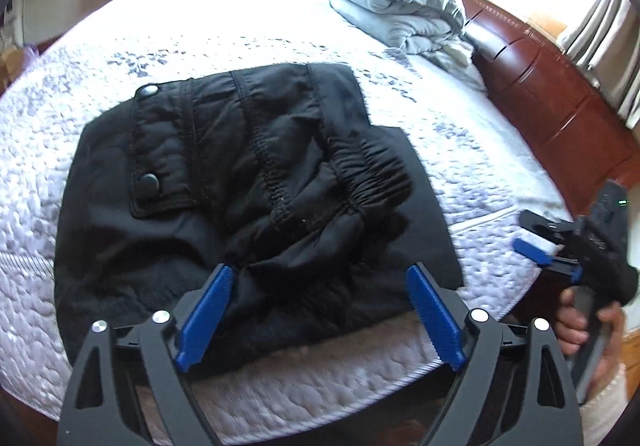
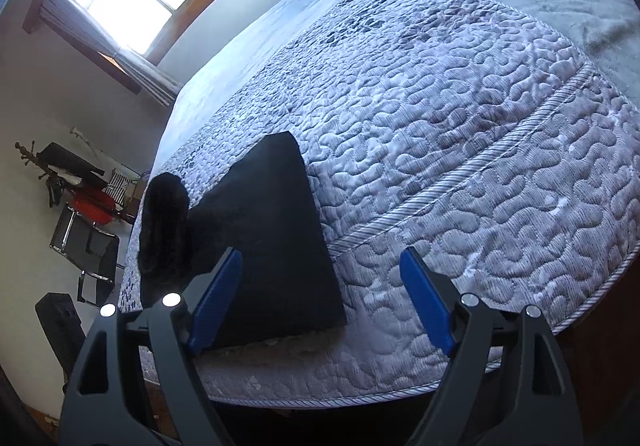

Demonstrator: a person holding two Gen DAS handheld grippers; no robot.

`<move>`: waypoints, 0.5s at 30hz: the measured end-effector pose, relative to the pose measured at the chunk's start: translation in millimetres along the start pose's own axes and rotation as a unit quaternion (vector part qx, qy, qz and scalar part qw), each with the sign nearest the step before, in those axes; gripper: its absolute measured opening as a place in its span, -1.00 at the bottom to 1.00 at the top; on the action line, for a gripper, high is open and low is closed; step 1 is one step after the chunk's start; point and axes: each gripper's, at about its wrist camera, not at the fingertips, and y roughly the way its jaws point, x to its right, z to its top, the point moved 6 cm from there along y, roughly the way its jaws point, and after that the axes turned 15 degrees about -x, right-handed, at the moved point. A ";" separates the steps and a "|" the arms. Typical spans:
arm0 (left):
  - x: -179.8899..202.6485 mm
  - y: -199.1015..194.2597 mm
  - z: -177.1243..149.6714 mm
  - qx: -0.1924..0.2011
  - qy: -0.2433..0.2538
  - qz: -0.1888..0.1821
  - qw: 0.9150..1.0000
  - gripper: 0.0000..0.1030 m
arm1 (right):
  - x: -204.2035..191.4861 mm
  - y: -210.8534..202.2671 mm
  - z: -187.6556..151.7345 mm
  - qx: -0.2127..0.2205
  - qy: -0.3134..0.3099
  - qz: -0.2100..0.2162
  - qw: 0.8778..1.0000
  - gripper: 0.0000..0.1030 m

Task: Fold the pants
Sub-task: 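Lower the black pants bundle onto the bed and open the left tool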

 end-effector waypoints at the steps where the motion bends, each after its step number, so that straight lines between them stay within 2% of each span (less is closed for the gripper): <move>1: -1.5 -6.3 -2.0 0.001 -0.004 -0.016 1.000 0.73 | -4.8 0.2 0.9 -0.001 -0.003 0.008 1.000 0.60; 4: -13.7 -28.7 -7.3 0.011 -0.028 -0.046 0.998 0.74 | -27.9 2.9 5.1 -0.007 -0.020 0.041 0.999 0.70; 7: -33.4 -54.8 -12.0 0.045 -0.056 -0.049 0.996 0.83 | -51.9 12.4 8.1 -0.025 -0.035 0.081 0.996 0.74; 10: -63.9 -81.9 -18.1 0.078 -0.093 -0.013 0.993 0.86 | -71.4 32.1 8.6 -0.061 -0.036 0.120 0.990 0.75; 12: -88.2 -97.1 -24.4 0.096 -0.114 0.029 0.988 0.92 | -81.1 48.9 7.3 -0.086 -0.031 0.138 0.986 0.76; 15: -116.4 -107.6 -34.0 0.104 -0.139 0.069 0.982 0.92 | -91.4 71.3 3.5 -0.113 -0.027 0.150 0.982 0.76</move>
